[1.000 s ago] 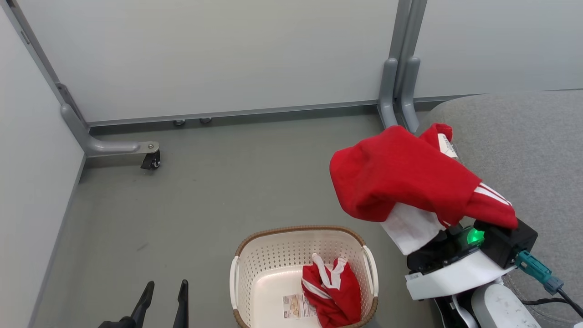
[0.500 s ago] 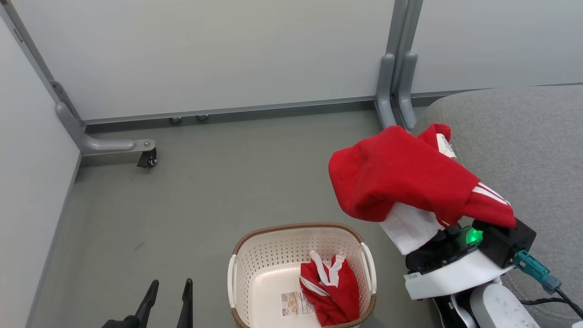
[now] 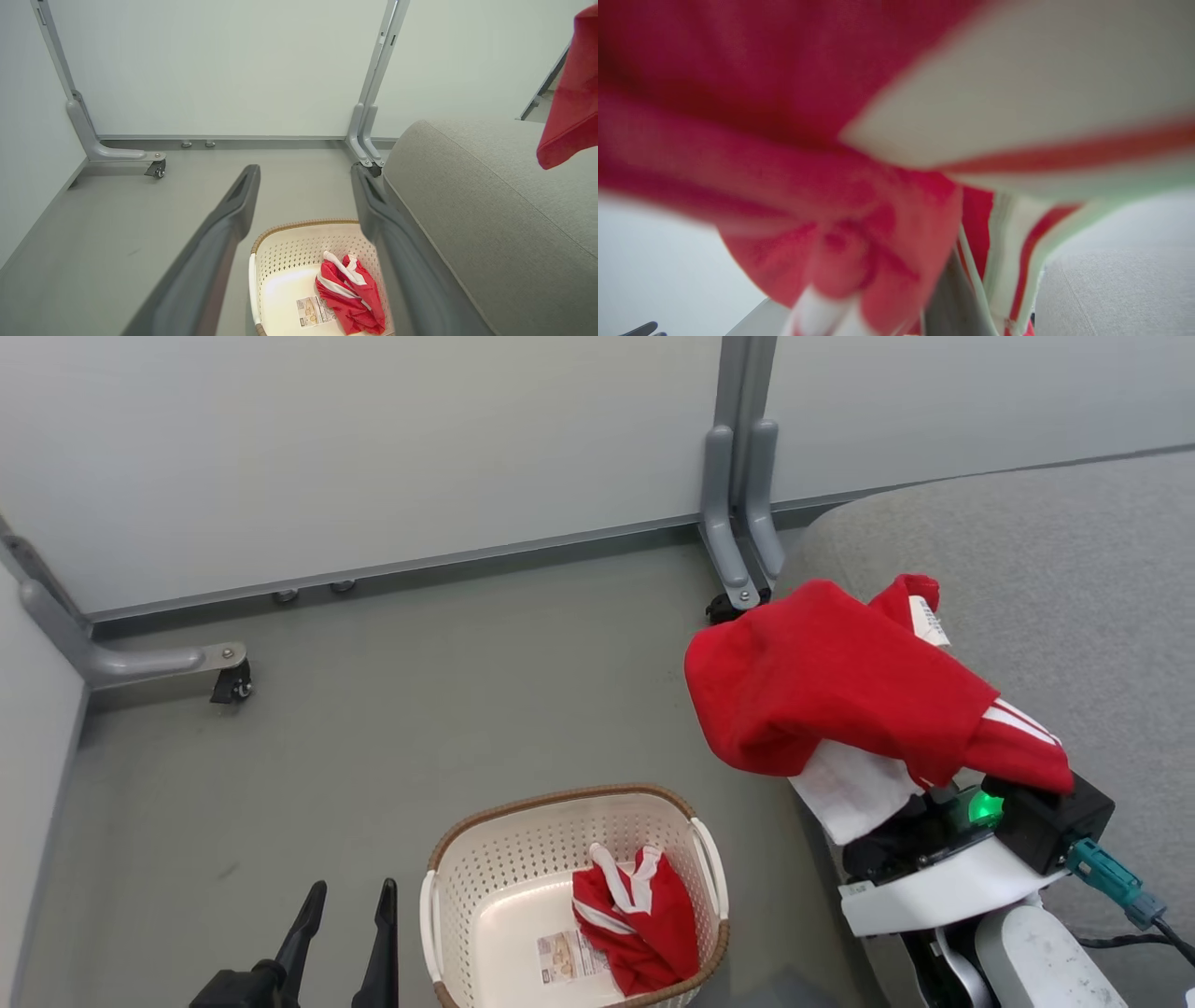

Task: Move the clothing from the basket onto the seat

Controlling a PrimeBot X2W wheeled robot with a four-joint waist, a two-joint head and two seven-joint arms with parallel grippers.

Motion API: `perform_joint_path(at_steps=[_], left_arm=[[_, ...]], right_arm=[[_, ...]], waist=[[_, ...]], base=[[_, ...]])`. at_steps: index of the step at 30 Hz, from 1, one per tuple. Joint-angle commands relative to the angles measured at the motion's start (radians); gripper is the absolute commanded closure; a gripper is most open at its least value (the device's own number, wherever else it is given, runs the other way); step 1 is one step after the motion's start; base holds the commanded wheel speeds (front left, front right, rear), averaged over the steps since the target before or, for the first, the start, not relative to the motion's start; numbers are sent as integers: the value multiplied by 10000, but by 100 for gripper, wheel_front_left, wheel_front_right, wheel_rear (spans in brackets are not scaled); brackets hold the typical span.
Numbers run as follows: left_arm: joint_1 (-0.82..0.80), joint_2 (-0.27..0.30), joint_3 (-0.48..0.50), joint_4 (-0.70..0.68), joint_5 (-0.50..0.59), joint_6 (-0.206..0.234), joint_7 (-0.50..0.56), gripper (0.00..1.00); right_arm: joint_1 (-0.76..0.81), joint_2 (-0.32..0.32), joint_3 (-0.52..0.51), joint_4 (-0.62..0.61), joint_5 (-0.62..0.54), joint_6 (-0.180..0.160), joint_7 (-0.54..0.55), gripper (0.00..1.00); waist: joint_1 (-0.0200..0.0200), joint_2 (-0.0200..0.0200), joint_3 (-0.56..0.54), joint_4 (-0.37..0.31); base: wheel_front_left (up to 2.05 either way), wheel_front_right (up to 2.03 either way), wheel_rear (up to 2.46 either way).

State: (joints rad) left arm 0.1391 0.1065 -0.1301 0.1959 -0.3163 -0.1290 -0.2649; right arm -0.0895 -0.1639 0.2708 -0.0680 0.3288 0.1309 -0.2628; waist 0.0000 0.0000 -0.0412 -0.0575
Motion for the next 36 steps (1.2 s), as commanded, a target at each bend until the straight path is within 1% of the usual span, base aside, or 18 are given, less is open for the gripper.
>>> perform_joint_path(at_steps=[1,14,20,27,29,36], left_arm=[[-231,-26,-23,-57,-23,-18,10,0],[-652,-52,-134,-163,29,-19,10,0],[-879,13,-270,-191,42,-19,12,0],[-1674,363,-1233,28,-104,-19,10,0],[-1947,499,-1621,147,-189,-19,10,0],[-2746,755,-2511,509,-452,-19,10,0]], right_arm=[[-149,-33,-63,-65,-58,-3,-31,100],[-254,9,-346,-183,-147,-1,-31,100],[-199,84,-666,-262,-167,-1,-31,100],[118,393,-1651,-731,-376,-1,-31,100],[261,493,-1928,-872,-446,-1,-31,100],[703,823,-2778,-1336,-622,-1,-31,100]], waist=[[0,0,149,-647],[0,0,621,-3051],[0,0,866,-4096],[0,0,1473,-4516],[0,0,1611,-4599],[0,0,1921,-4772]], base=[[0,0,0],[0,0,0],[0,0,0],[0,0,0],[0,0,0],[0,0,0]])
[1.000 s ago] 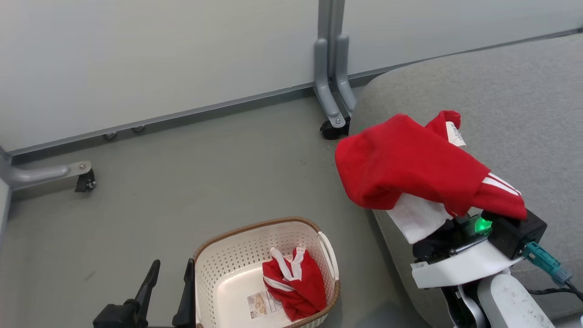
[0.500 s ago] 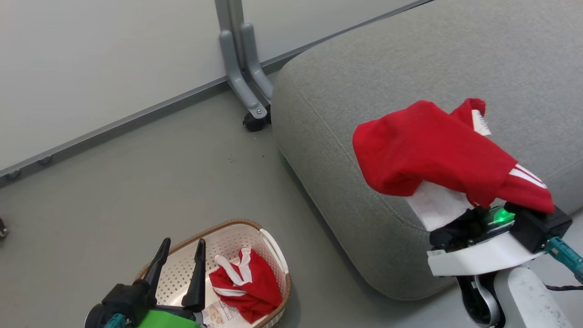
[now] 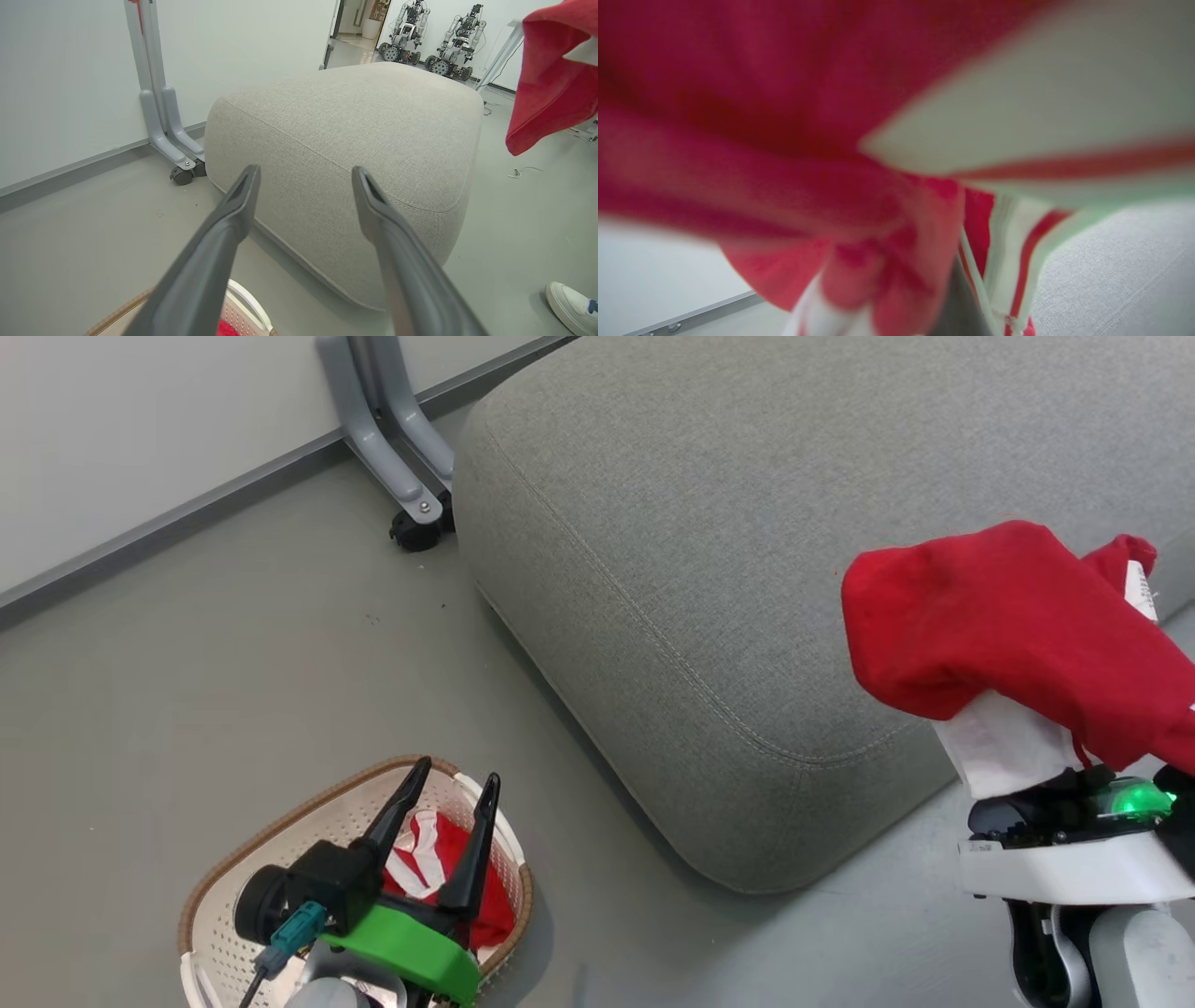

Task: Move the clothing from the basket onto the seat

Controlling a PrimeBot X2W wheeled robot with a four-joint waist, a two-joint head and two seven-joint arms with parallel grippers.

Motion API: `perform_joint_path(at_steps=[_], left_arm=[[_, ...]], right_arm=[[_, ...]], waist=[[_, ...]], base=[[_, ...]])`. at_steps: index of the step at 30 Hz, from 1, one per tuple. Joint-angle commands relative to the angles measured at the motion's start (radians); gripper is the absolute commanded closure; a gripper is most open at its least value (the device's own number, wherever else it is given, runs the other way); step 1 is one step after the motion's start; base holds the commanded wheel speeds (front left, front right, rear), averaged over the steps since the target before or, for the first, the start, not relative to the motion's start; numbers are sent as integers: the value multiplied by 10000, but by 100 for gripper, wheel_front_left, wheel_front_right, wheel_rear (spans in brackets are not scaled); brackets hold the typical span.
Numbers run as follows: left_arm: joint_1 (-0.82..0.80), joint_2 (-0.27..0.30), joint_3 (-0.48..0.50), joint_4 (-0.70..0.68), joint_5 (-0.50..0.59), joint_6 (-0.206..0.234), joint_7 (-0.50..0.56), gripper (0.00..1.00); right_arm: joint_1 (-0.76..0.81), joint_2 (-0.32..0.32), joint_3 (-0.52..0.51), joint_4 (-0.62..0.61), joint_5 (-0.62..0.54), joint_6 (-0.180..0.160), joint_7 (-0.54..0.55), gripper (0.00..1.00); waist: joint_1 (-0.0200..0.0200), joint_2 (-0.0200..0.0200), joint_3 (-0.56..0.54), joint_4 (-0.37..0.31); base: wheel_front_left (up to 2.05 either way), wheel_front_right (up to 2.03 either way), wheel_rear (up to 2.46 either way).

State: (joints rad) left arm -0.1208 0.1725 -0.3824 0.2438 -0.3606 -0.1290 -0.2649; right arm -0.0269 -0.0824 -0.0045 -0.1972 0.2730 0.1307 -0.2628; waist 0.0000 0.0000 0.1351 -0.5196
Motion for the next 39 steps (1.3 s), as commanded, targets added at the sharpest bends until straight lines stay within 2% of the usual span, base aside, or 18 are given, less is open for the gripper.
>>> perform_joint_path(at_steps=[1,13,19,28,35,39], left_arm=[[-234,126,-58,58,-53,-19,10,0],[-198,287,-184,10,-198,-19,11,0],[154,325,141,-296,-18,-19,11,0],[-16,998,133,-1468,531,-19,11,0],[-1126,1849,-664,-2206,882,-17,11,0],[-1764,2217,-951,-2444,831,-17,11,0]], right_arm=[[127,42,-105,-100,-70,0,-31,100],[166,235,-269,-150,-199,0,-31,100],[-471,-183,82,140,-324,0,-31,100],[-3110,-672,140,883,-396,-1,-30,100],[-5417,-1116,-1273,1400,-349,-1,-30,100],[-6656,-1442,-2071,2092,-286,-1,-30,100]], waist=[[0,0,183,-164],[0,0,215,-165],[0,0,320,-205],[0,0,1919,-226],[0,0,3381,479],[0,0,4077,807]], base=[[1,1,1],[4,4,4],[0,0,0],[0,0,0],[0,0,0],[0,0,0]])
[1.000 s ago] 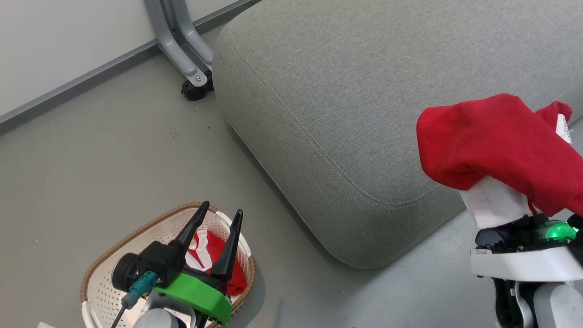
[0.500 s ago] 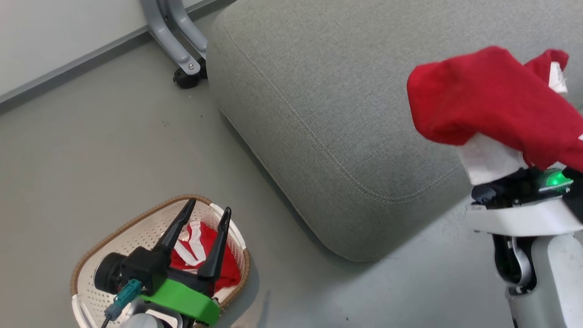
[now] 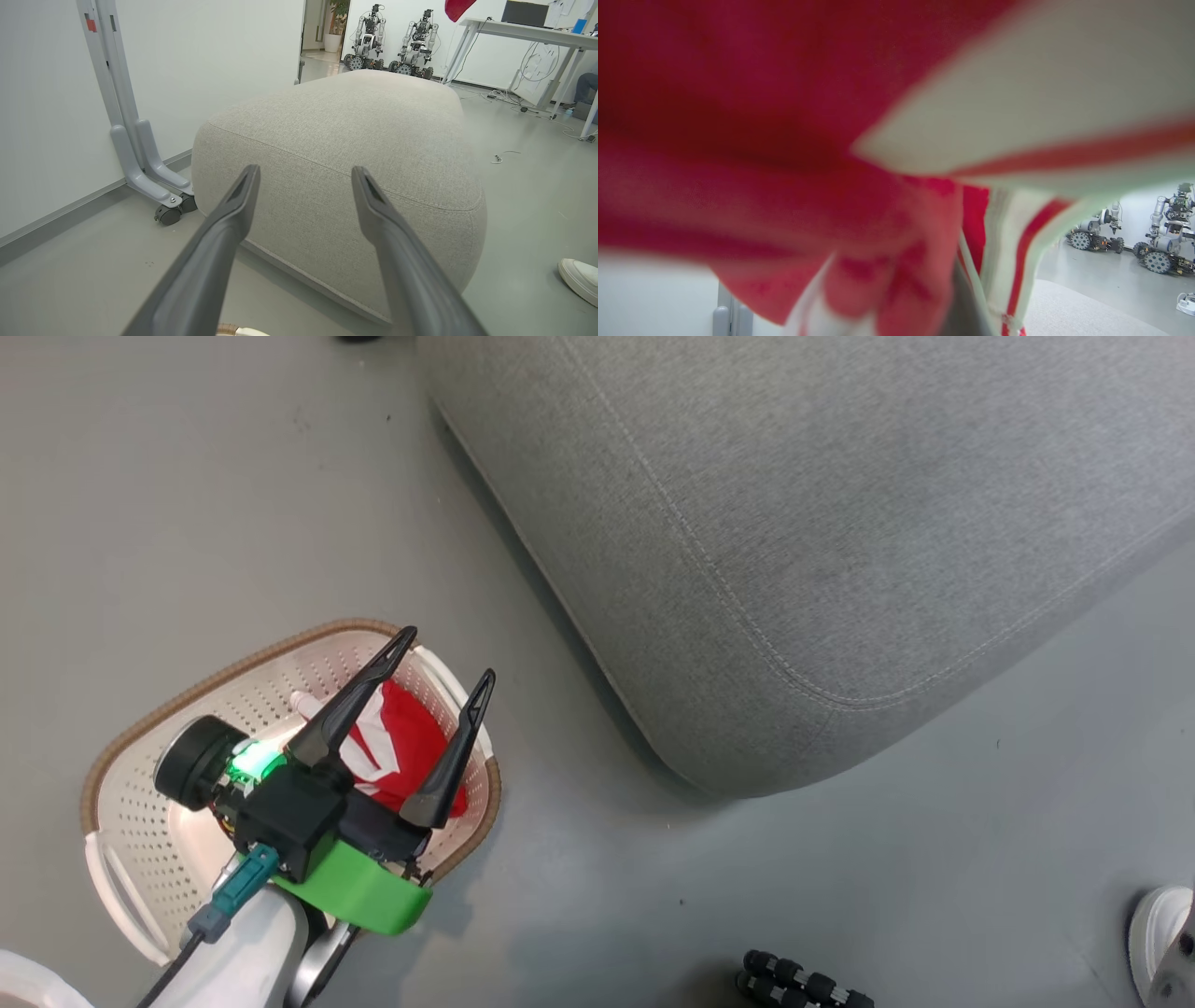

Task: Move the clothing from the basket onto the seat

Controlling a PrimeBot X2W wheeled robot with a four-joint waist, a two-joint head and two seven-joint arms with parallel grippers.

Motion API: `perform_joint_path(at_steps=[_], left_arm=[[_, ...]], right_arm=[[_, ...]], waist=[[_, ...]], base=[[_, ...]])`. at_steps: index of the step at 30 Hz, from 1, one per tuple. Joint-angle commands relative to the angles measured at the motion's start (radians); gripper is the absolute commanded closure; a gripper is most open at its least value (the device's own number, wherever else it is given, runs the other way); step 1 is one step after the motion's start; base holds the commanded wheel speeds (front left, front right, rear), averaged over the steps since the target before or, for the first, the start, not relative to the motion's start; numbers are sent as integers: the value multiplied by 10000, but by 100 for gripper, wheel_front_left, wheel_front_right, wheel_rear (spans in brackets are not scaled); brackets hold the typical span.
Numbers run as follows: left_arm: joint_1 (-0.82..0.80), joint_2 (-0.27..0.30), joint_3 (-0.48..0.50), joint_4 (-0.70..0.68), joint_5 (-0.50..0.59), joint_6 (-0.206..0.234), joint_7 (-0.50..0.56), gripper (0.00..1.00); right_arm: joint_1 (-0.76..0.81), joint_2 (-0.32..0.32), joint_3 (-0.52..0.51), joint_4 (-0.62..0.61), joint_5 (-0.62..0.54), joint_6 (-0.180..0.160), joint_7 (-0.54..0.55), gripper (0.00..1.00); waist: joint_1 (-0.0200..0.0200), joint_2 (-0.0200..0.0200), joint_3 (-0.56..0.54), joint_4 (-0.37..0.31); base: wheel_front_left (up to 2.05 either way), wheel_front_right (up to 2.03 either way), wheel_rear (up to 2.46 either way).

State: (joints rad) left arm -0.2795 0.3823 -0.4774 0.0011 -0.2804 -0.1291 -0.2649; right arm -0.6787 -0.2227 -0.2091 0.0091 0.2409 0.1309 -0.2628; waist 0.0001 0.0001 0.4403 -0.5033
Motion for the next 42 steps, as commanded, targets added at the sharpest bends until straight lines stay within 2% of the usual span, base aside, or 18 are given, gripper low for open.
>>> perform_joint_path(at_steps=[1,5,13,18,24,32,37,39,40,42], left_arm=[[-324,203,-77,-92,36,-15,11,0],[-773,494,-288,-269,-19,-15,11,0],[-1169,645,-469,-429,-52,-15,11,0],[-1287,660,-446,-474,-82,-15,11,0],[-1233,737,-296,-509,-31,-15,11,0],[-1075,731,-213,-528,-10,-16,11,0],[-1069,650,-179,-430,-66,-16,11,0],[-1087,612,-156,-394,-102,-16,11,0],[-1088,589,-149,-380,-115,-16,11,0],[-1089,548,-163,-351,-134,-16,11,0]], right_arm=[[-450,-149,-163,265,13,-3,-30,100],[-1402,-607,-514,1094,-120,-3,-30,100],[-2222,-979,-1212,2858,-669,-3,-30,100],[-2418,-877,-1789,4126,-628,-5,-30,100],[-2707,-1042,-1734,5916,-815,-5,-30,100],[-3281,-945,-1686,8594,-1119,-5,-30,100],[-3512,-904,-1367,9637,-1121,-3,-21,100],[-3567,-945,-1297,9732,-1012,-3,-17,30],[-3558,-936,-1281,9745,-946,-5,-17,0],[-3518,-1014,-1215,9844,-867,-5,-18,0]], waist=[[-1,-1,1178,728],[-1,-1,1754,1049],[-1,-1,2521,1675],[-1,-1,2878,1991],[-1,-1,3262,2197],[-1,-1,3446,2267],[-1,-1,3368,2225],[-1,-1,3297,2185],[-1,-1,3244,2158],[-1,-1,3133,2117]], base=[[0,0,0],[0,0,0],[0,0,0],[0,0,0],[0,0,0],[0,0,0],[0,0,0],[0,0,0],[0,0,0],[0,0,0]])
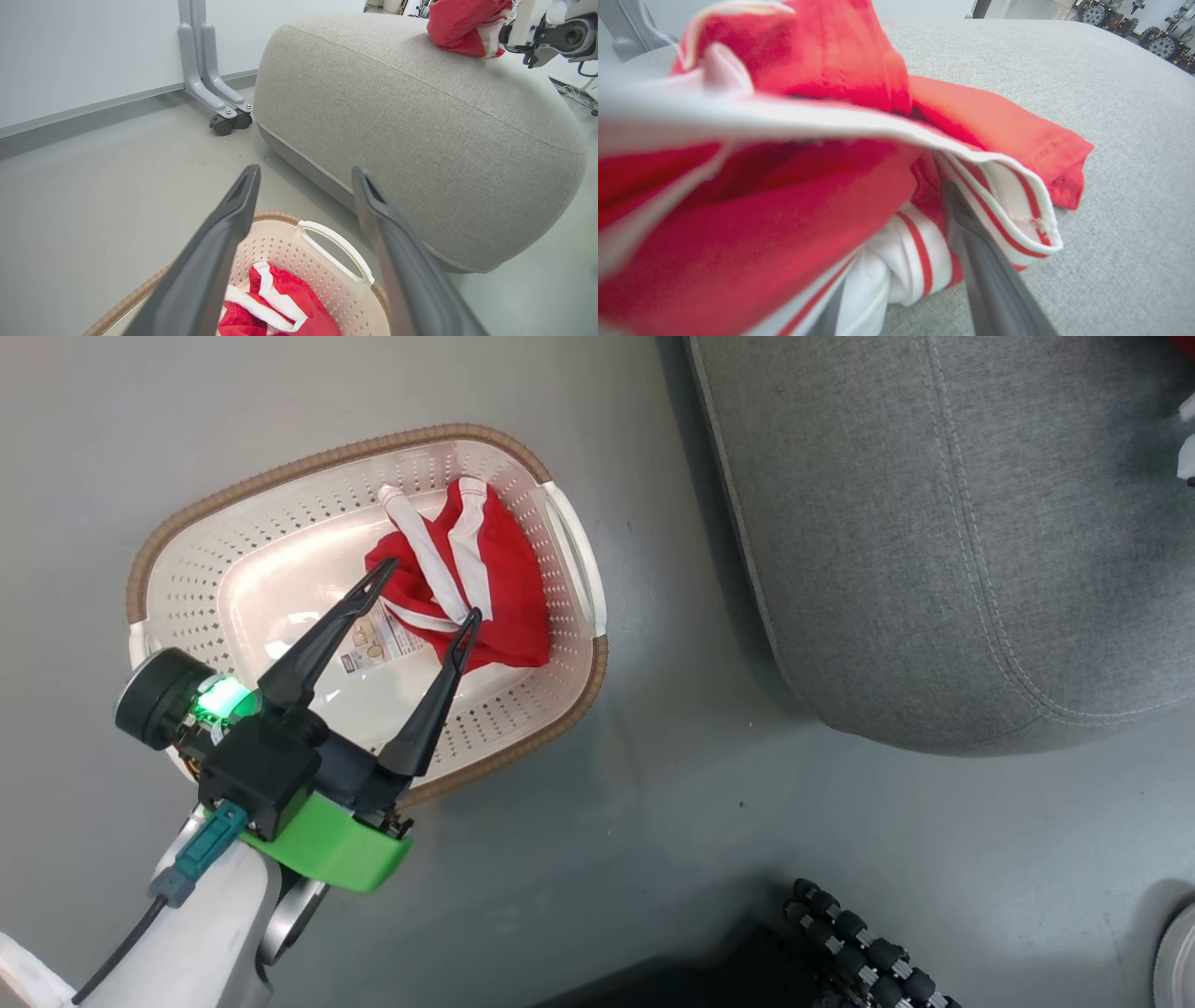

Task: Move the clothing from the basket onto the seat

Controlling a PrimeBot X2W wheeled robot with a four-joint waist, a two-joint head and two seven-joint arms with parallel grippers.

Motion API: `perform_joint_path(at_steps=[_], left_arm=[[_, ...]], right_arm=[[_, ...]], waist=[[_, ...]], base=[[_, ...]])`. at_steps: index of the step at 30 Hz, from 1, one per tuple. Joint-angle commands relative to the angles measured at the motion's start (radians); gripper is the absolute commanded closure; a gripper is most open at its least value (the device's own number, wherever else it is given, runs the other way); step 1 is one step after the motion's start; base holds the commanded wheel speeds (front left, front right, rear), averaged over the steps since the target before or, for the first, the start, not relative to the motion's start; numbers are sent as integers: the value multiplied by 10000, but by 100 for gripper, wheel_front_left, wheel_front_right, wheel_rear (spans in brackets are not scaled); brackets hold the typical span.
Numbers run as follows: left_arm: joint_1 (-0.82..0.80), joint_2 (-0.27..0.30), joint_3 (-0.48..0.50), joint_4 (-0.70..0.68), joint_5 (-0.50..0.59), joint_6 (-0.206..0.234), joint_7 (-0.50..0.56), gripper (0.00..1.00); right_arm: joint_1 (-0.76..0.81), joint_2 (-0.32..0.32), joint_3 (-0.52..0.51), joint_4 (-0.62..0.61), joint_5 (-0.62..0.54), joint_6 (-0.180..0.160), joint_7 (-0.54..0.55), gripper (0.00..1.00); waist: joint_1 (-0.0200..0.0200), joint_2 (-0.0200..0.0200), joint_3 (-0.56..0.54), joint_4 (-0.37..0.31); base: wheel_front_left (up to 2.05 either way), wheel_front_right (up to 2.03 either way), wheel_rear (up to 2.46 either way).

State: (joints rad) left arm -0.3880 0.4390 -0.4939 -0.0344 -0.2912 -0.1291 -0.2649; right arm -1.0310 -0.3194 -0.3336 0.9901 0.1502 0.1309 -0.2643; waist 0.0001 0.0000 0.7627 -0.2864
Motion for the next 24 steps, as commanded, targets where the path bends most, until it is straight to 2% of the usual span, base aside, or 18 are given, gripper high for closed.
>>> perform_joint_path(at_steps=[1,10,16,20,24], left_arm=[[-4,-38,-7,20,-32,-16,11,0],[159,-497,-90,308,-131,-16,11,0],[418,-1012,-22,549,-177,-16,11,0],[696,-1364,163,673,-208,-16,11,0],[1057,-1734,409,760,-203,-16,11,0]], right_arm=[[30,-70,81,53,72,-3,-3,0],[846,-230,780,258,440,-5,-3,0],[1656,-418,1718,231,946,-5,-3,0],[2238,-658,2315,-360,1527,-5,-4,0],[2933,-968,2749,-1472,2185,-5,-4,0]], waist=[[-1,0,-155,-74],[-1,0,-1311,-266],[-1,0,-2412,-377],[-1,0,-3200,-438],[-1,0,-3952,-485]], base=[[0,0,0],[0,0,0],[0,0,0],[0,0,0],[0,0,0]])
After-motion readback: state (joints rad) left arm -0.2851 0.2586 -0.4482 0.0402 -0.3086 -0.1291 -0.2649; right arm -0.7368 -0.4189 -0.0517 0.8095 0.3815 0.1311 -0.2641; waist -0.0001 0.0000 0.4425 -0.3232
